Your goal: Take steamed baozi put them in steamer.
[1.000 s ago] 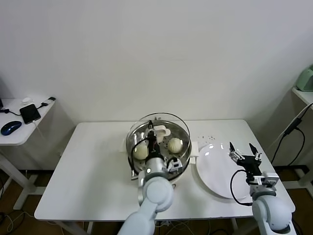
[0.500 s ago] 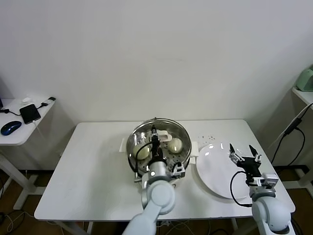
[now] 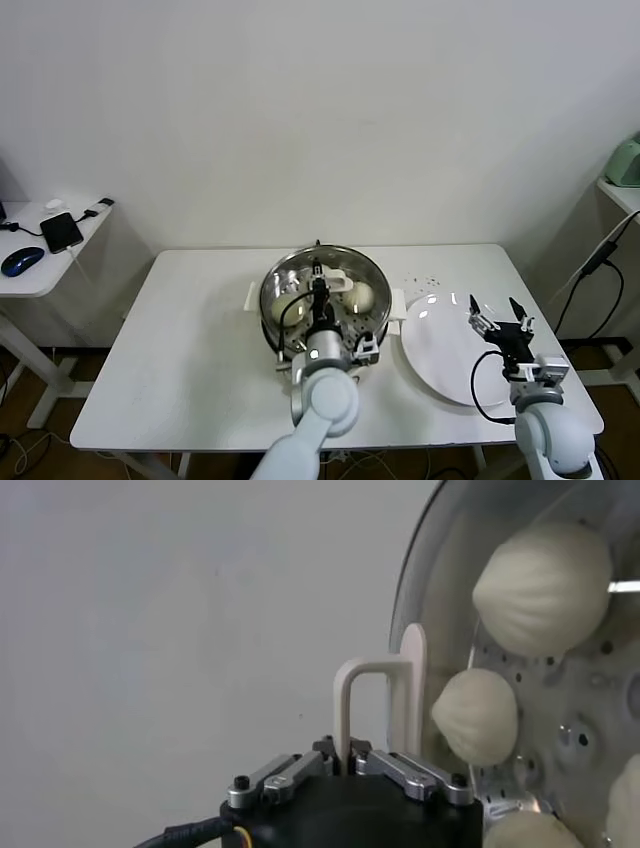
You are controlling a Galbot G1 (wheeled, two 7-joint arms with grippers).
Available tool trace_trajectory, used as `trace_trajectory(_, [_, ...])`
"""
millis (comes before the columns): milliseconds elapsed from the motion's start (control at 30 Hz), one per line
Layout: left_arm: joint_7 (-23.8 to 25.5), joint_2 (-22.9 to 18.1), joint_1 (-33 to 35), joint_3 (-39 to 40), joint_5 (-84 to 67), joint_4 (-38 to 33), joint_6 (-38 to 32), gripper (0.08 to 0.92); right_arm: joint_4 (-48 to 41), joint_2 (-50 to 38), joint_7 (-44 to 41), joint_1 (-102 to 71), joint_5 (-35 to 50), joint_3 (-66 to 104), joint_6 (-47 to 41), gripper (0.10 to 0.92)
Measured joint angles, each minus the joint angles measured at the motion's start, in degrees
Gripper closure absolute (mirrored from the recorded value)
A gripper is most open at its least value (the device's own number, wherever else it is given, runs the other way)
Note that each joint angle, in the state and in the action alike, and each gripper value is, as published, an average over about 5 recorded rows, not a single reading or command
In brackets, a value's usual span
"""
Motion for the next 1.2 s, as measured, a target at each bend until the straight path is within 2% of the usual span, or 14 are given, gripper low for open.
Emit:
trace_trajectory(567, [1.98,0.00,-0.16,-0.05,0.38,-0.18,-0.98,0.843,-0.03,0.11,0.00,-0.08,-0.03,-0.08,0.05,0.203])
trace_trajectory(667, [2.04,0.00,-0.20,-0.06,0.28,-0.35,-1.04,0.817,-0.04,0.18,0.00,-0.08,-0.03,-0.10,0.08,0.203])
trace_trajectory(1200, [3.38,0.00,2.66,0.67,-1.36,-5.56,-2.76,0.354,-0.25,0.23,0.00,0.00,-0.08,-0.07,0.09,0.203])
